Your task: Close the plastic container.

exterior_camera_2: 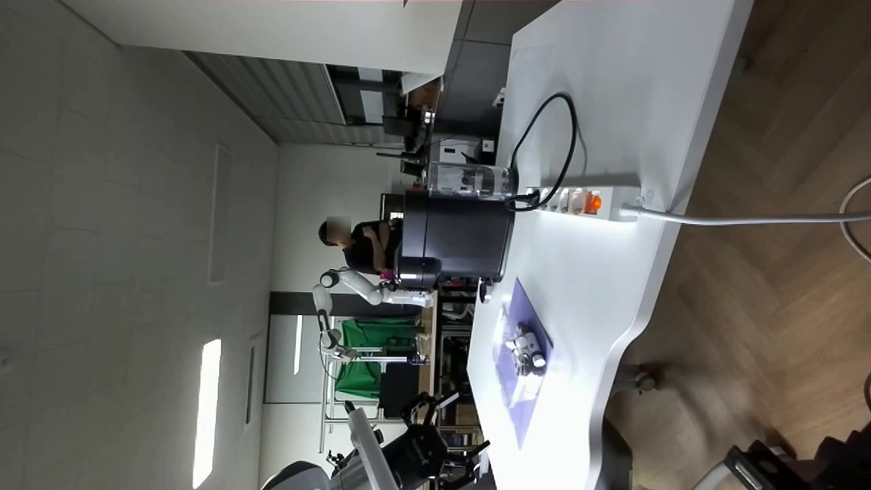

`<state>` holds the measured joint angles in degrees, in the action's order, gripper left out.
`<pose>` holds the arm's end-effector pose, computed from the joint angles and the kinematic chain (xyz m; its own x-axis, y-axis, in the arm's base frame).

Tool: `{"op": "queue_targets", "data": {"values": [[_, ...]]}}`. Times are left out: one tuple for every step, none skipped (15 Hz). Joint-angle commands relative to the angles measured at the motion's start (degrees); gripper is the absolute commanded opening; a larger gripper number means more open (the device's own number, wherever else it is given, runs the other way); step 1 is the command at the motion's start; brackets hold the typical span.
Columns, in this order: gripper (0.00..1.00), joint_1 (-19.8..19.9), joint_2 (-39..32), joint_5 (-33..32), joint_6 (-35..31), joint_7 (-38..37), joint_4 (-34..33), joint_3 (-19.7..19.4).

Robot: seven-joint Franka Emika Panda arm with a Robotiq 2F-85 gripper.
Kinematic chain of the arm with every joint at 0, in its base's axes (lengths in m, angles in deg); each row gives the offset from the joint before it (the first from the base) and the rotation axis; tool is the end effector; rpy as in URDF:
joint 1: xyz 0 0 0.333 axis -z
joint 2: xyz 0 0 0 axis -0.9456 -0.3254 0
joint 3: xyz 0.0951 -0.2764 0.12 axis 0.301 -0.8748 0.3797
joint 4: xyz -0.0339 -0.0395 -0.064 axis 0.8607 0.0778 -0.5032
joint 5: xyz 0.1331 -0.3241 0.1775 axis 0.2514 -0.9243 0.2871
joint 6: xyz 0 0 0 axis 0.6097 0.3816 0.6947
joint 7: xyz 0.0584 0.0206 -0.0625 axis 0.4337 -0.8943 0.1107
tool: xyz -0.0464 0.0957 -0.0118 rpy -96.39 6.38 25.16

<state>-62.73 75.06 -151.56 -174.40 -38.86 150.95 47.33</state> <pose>0.3730 0.0804 0.2546 0.3033 0.9314 -0.2010 0.8594 -0.1763 0.4800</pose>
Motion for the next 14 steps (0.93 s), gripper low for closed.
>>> {"op": "queue_targets", "data": {"values": [[1.0, 0.02, -0.77, -4.45, 1.26, -2.01, -1.04, 0.91], [1.0, 0.0, -1.48, -7.33, 2.54, -3.79, -2.04, 1.62], [1.0, 0.0, -2.06, -8.47, 3.21, -4.25, -2.8, 2.04], [1.0, 0.0, -2.47, -8.87, 3.41, -4.3, -3.3, 2.22], [1.0, 0.0, -2.65, -8.94, 3.48, -4.3, -3.52, 2.27], [1.0, 0.0, -2.71, -8.98, 3.54, -4.3, -3.64, 2.28], [1.0, 0.0, -2.71, -9.0, 3.56, -4.3, -3.65, 2.3], [1.0, 0.0, -2.71, -9.02, 3.58, -4.3, -3.66, 2.3], [1.0, 0.0, -2.71, -9.02, 3.6, -4.3, -3.66, 2.31], [1.0, 0.0, -2.71, -9.04, 3.61, -4.3, -3.66, 2.31], [1.0, 0.0, -2.71, -9.05, 3.62, -4.3, -3.67, 2.31], [1.0, 0.0, -2.71, -9.05, 3.62, -4.3, -3.67, 2.31], [1.0, 0.0, -2.71, -9.06, 3.63, -4.3, -3.67, 2.31], [1.0, -0.25, -3.87, -10.65, 4.41, -5.09, -4.93, 2.76]]}}
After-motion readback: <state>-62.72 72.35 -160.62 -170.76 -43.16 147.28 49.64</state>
